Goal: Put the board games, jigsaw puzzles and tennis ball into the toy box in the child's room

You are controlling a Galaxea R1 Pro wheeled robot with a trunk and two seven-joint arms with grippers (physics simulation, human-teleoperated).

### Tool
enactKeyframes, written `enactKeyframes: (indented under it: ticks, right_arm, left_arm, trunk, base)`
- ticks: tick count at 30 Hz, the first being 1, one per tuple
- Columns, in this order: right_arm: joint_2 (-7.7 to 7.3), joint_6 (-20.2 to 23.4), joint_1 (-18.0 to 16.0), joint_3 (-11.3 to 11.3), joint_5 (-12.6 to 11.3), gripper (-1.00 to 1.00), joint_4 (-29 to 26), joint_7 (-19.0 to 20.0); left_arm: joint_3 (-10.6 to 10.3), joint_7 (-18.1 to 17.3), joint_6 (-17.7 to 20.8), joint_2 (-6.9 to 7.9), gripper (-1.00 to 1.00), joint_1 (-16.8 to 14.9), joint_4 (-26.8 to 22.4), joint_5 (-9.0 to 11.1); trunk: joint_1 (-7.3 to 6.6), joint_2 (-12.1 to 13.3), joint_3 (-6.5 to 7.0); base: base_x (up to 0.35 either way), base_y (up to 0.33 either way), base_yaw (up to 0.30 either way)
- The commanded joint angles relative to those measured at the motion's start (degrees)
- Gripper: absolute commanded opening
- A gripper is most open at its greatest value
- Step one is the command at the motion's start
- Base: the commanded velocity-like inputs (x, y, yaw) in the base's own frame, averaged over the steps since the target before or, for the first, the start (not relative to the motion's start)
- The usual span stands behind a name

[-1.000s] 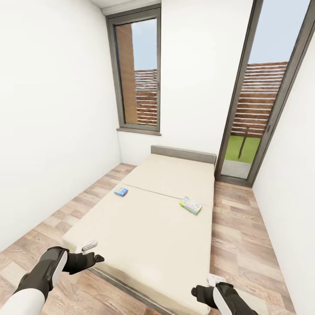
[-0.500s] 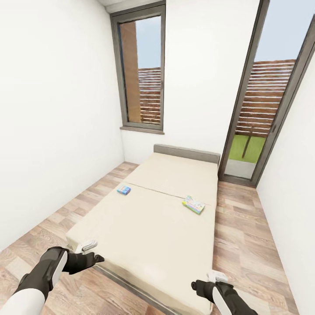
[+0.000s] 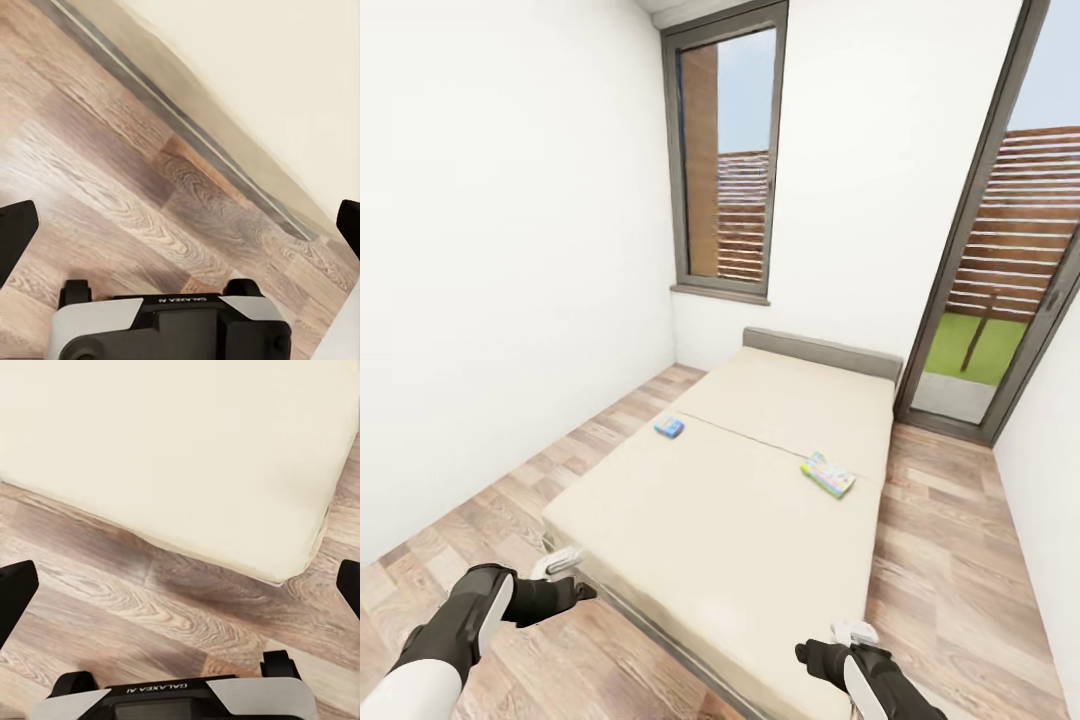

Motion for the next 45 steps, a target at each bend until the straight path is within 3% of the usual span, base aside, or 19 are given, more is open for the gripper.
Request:
enactKeyframes:
  ticks: [1, 45]
  right_arm:
    - [0.04, 0.30, -0.02, -0.19, -0.48, 1.00, -0.12, -0.21]
    - [0.22, 0.21, -0.02, -0.09, -0.39, 1.00, 0.48, -0.25]
  left_arm:
    - [0.24, -0.27, 0.29, 0.02, 1.00, -0.07, -0.03, -0.28]
    - [-0.10, -0.08, 0.37, -0.08, 1.00, -0.07, -0.03, -0.31]
  trunk:
    - [0.04, -0.13, -0.18]
    - [0.04, -0.13, -2.56]
  base:
    - [0.000, -0.034, 0.258]
    - [-0.079, -0.002, 0.249]
